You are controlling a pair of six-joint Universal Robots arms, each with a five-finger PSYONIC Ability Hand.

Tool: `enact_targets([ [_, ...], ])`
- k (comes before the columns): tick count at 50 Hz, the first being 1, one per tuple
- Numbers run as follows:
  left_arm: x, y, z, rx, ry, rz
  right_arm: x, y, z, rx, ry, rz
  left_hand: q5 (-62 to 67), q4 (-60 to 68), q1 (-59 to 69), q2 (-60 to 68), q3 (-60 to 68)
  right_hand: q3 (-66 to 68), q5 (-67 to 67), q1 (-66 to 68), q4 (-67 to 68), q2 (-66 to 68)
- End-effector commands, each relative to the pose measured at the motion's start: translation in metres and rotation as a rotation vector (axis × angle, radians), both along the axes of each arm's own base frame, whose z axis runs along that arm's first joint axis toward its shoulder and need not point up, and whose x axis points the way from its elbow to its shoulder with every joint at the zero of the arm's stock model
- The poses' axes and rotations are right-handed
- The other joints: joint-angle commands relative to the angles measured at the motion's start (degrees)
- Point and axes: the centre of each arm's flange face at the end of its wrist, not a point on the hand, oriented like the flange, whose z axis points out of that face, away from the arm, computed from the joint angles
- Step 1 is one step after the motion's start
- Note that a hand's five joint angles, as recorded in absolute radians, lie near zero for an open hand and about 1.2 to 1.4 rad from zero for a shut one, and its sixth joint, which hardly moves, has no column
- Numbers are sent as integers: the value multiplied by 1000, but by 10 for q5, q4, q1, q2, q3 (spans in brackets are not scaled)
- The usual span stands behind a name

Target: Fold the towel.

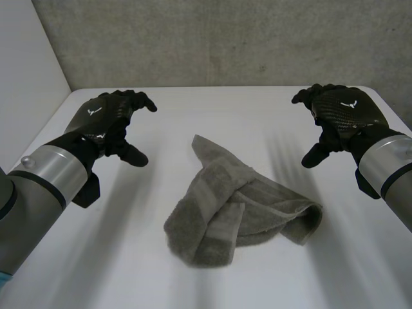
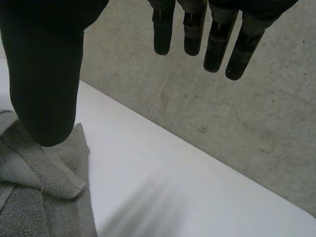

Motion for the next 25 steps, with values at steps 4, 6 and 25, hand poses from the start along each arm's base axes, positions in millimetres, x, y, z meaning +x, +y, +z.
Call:
enact_targets([
  [4, -15, -3, 12, -36, 17, -53, -12, -11, 15, -10, 14, -48, -103, -103, -106, -105, -103, -65, -70, -41, -67, -65],
  [6, -26, -1, 10, -31, 15, -95, -17, -10, 15, 31, 47, -57, -79, -79, -83, -81, -79, -65, -70, -41, -67, -65],
  [25, -114, 14, -105, -37, -513, -392, -22, 22, -74, 295, 217, 98, -55, -56, -59, -58, -55, -65, -70, -41, -67, -65],
])
